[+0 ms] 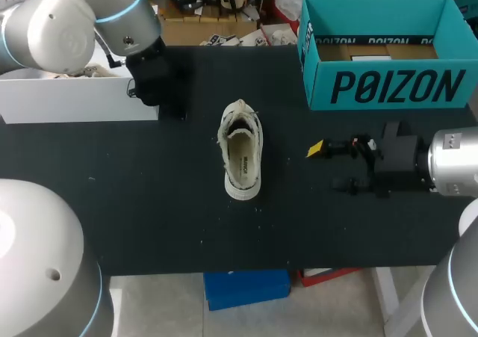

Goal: Take the shoe out of the shoebox, open the shoe tongue, remove and reinsert the insole, then place the shoe into the shoebox

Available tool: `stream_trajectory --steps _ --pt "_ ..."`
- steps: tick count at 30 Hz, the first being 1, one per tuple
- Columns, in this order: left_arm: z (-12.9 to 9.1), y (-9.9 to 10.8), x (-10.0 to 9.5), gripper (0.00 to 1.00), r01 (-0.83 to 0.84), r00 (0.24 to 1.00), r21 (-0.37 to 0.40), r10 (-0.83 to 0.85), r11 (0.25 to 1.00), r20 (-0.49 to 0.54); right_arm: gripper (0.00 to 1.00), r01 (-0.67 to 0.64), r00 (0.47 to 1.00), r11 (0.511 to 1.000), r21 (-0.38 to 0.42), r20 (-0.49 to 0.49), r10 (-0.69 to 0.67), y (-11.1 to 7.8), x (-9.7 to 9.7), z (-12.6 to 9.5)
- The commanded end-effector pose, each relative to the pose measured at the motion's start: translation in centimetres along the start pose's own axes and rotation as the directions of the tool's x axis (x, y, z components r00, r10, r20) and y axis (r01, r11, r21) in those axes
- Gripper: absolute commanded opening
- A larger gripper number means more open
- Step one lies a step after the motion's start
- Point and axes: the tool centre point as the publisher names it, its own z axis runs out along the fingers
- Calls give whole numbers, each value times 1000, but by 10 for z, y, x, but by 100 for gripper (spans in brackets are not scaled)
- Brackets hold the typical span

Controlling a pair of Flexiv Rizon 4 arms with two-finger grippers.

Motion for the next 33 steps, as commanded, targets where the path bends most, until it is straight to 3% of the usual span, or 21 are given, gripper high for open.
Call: stream_trajectory --steps 1,10,21,33 --pt "-5 -3 6 0 -3 999 -17 3 1000 33 100 -1 1000 1000 0 1 1 0 0 0" --pt "11 1 -17 0 -10 998 -4 10 1000 59 100 -1 1000 1000 0 1 1 0 0 0" --pt "44 12 -60 0 -50 997 32 48 998 54 100 -1 1000 1000 0 1 1 0 0 0" --pt "80 27 -88 0 -74 997 56 72 996 43 100 -1 1000 1000 0 1 1 0 0 0"
